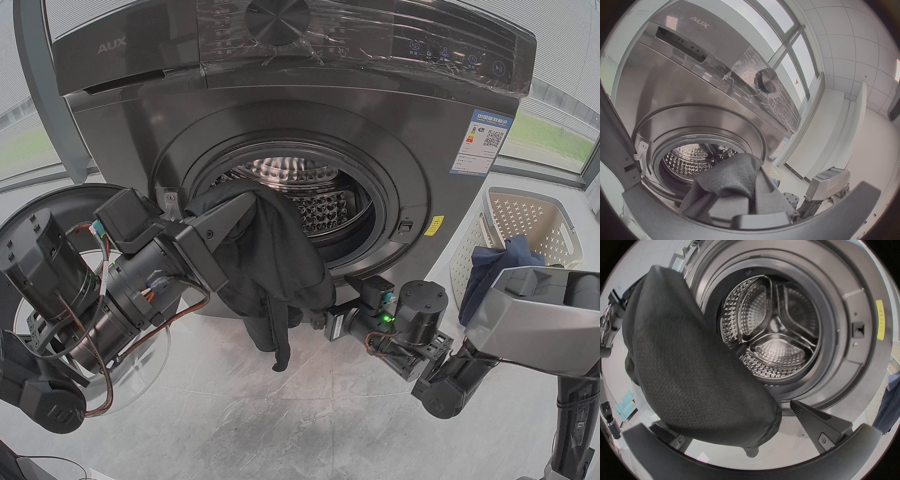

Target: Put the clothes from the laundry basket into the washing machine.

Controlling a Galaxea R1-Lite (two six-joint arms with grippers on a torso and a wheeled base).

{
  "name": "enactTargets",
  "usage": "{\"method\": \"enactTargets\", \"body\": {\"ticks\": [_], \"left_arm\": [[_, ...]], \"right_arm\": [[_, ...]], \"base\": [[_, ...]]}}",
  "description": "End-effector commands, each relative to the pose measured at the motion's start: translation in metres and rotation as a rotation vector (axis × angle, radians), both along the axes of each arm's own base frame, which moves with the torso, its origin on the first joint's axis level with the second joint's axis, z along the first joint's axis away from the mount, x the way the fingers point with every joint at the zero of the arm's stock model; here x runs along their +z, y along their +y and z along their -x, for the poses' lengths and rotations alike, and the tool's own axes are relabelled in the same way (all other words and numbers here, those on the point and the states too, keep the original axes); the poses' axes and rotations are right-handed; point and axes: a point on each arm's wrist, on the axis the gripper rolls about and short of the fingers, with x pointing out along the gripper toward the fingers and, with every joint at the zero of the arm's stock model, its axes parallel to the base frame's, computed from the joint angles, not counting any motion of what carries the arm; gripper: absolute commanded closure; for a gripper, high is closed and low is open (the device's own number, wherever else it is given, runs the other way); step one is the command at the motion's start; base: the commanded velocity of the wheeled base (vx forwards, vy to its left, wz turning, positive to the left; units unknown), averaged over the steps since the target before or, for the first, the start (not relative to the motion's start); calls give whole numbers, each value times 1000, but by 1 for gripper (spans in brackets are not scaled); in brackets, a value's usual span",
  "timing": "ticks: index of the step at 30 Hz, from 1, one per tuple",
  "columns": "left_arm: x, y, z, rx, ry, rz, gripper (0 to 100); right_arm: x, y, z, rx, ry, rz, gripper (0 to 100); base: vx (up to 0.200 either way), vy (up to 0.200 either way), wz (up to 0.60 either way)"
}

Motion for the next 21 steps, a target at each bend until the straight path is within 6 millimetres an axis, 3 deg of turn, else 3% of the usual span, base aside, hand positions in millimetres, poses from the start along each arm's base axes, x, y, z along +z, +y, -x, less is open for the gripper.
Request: {"method": "enactTargets", "body": {"ticks": [1,11,21], "left_arm": [[-2,2,0,4,5,-5,100],[-5,5,5,4,17,-12,100],[-5,7,8,4,16,-11,100]], "right_arm": [[27,-28,1,-37,-42,-10,0],[55,-49,2,-80,-94,-31,0],[54,-46,5,-67,-97,-34,0]], "base": [[0,0,0],[0,0,0],[0,0,0]]}}
